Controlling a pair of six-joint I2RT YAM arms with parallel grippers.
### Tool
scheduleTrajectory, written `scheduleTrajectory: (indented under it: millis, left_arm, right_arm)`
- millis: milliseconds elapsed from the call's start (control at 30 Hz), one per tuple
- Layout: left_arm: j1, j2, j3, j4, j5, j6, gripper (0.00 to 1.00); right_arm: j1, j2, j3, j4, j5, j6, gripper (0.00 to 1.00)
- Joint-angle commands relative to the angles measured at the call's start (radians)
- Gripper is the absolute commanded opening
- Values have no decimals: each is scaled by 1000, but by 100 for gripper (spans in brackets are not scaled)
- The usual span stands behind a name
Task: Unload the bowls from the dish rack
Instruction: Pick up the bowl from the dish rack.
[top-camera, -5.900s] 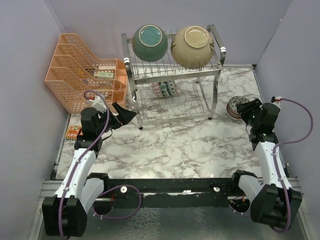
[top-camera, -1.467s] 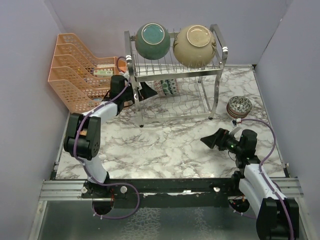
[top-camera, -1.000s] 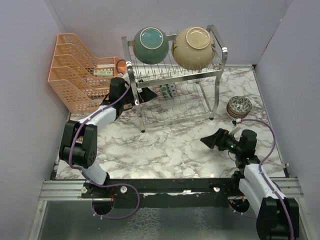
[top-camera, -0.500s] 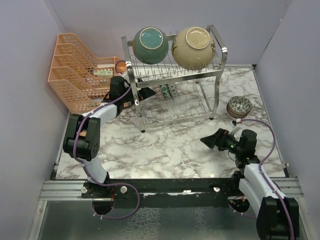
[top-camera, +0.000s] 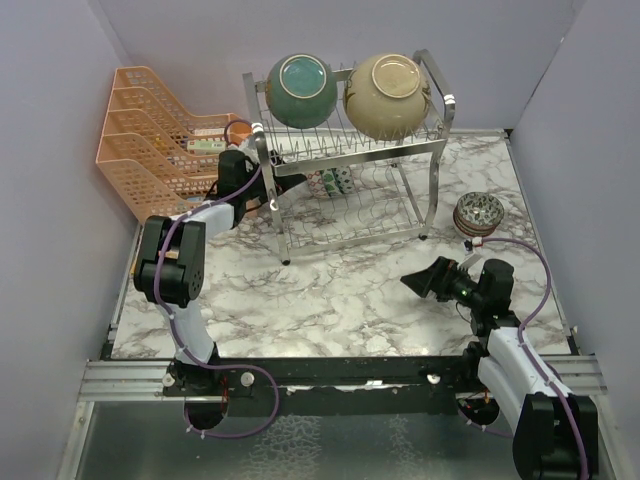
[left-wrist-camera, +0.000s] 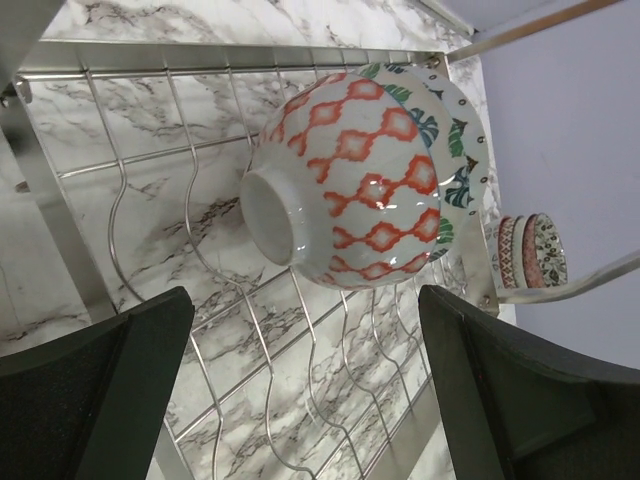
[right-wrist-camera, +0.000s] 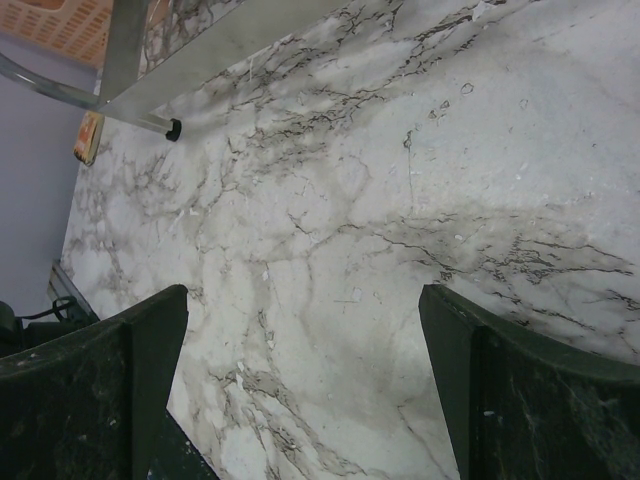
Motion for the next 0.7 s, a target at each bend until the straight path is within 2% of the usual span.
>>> scheduleTrajectory:
  millis: [0,233,667]
  left_arm:
    - [0,11,-10,123,21,-46,99]
    - [-1,43,14,169,44,-86,99]
    - [-41,78,8,238,-1,-129,99]
  right_arm:
    - [5,3,-14,38,-22,7,98]
    - [5,9,-14,41,-22,8,98]
    - [5,10,-16,45,-25,8,98]
